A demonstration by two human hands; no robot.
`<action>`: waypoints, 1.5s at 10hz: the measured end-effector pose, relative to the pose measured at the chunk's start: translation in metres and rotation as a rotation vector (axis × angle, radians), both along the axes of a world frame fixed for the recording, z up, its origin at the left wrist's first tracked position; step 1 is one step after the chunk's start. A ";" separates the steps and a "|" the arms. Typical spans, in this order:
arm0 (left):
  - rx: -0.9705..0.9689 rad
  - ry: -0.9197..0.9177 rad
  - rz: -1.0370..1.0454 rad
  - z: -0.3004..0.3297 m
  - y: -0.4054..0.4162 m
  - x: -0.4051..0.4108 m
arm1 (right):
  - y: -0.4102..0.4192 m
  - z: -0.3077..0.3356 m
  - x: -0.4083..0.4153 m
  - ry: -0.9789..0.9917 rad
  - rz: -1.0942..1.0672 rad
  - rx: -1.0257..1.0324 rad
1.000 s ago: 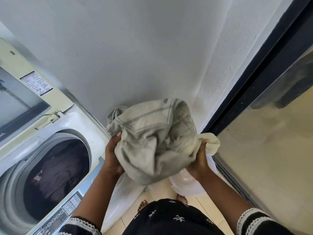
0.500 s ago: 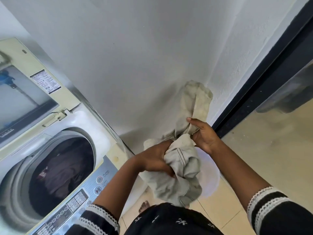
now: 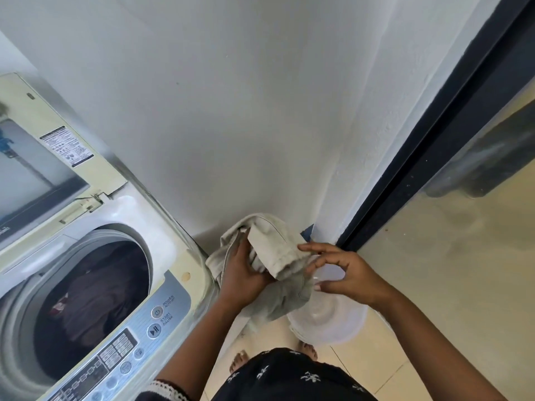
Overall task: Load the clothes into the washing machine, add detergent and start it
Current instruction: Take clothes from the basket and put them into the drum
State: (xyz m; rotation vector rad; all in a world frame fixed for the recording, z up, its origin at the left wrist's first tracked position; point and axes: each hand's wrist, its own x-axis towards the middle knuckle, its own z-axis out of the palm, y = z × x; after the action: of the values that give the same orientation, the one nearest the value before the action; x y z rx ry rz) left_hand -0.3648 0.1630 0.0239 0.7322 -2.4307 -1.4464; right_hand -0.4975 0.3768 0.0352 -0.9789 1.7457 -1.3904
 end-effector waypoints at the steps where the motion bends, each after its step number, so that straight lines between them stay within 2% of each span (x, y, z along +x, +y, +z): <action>1: 0.012 0.076 0.031 0.013 0.004 -0.007 | 0.000 0.004 0.015 0.062 -0.071 0.017; 2: -0.031 0.112 0.059 0.022 0.018 -0.010 | -0.018 0.019 0.025 -0.097 -0.400 -0.077; 3: -0.113 0.139 0.087 0.023 0.040 -0.012 | -0.027 0.023 0.019 -0.275 -0.660 -0.057; 4: -0.115 0.144 0.155 0.019 0.054 -0.014 | -0.020 0.021 0.009 -0.400 -0.679 0.091; 5: -0.083 0.204 0.160 0.026 0.064 -0.015 | -0.007 0.017 0.002 -0.587 -0.528 0.282; 6: -0.032 0.259 0.132 0.033 0.074 -0.015 | -0.001 0.014 -0.003 -0.826 -0.346 0.260; 7: -0.135 0.224 0.039 0.038 0.076 -0.011 | 0.003 0.011 -0.005 -0.999 -0.262 0.027; 8: -0.245 0.166 -0.070 0.045 0.069 -0.009 | 0.003 0.008 -0.001 -0.989 -0.263 -0.097; 10: -0.220 -0.018 -0.326 0.060 0.062 -0.014 | 0.006 -0.022 0.002 -0.957 -0.408 -0.209; 11: 0.023 0.147 -0.204 0.065 0.060 -0.011 | 0.019 -0.024 0.002 -1.025 -0.420 -0.295; 12: 0.141 0.308 0.273 0.059 0.062 -0.005 | 0.034 -0.017 -0.005 -1.132 -0.388 -0.355; 13: 0.114 0.121 0.564 0.043 0.058 0.001 | 0.039 -0.004 -0.009 -1.137 -0.430 -0.317; 14: 0.664 -0.058 0.533 0.048 0.052 0.007 | 0.042 0.009 -0.004 -1.044 -0.549 -0.419; 15: 1.058 0.036 0.247 0.047 0.055 0.018 | 0.049 -0.016 -0.014 -1.474 0.057 -0.674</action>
State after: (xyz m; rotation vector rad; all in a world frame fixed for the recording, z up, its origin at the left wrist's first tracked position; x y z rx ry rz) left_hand -0.3468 0.2182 0.0707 1.0939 -1.3137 -2.5379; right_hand -0.5113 0.4254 0.0194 -0.0651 0.1514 -1.8947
